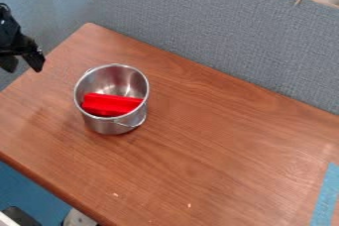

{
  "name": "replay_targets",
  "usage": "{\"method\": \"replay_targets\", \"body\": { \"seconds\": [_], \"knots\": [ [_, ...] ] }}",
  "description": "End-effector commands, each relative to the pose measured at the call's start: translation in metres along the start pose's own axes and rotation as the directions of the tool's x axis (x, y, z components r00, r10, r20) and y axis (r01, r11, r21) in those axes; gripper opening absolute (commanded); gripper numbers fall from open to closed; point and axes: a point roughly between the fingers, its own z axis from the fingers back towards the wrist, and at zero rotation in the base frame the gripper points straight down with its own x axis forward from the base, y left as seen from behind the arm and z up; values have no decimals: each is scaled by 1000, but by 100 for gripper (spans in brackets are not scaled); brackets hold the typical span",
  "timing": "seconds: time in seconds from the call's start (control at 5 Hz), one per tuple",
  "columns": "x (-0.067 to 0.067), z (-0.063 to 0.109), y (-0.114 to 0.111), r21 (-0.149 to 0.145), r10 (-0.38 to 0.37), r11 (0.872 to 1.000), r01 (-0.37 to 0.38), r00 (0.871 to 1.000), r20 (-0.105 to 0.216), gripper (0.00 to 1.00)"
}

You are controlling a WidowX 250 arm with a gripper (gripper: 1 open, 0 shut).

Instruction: Put the red object in the metal pot

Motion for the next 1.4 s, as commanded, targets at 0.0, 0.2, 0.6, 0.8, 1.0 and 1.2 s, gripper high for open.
{"method": "replay_targets", "body": {
  "seconds": [0.0, 0.2, 0.6, 0.8, 1.0, 1.2],
  "knots": [
    [-4, 27, 8, 64, 128, 989, -135, 987, 99, 100],
    [-26, 19, 8, 82, 270, 956, -281, 956, 118, 100],
    [5, 45, -10, 89, 255, 961, -261, 964, 77, 100],
    [-15, -6, -28, 121, 410, 898, -422, 905, 113, 100],
    [-12, -18, 3, 150, 522, 828, -540, 840, 146, 100],
    [-5, -3, 9, 184, 573, 774, -605, 795, 200, 100]
  ]
}}
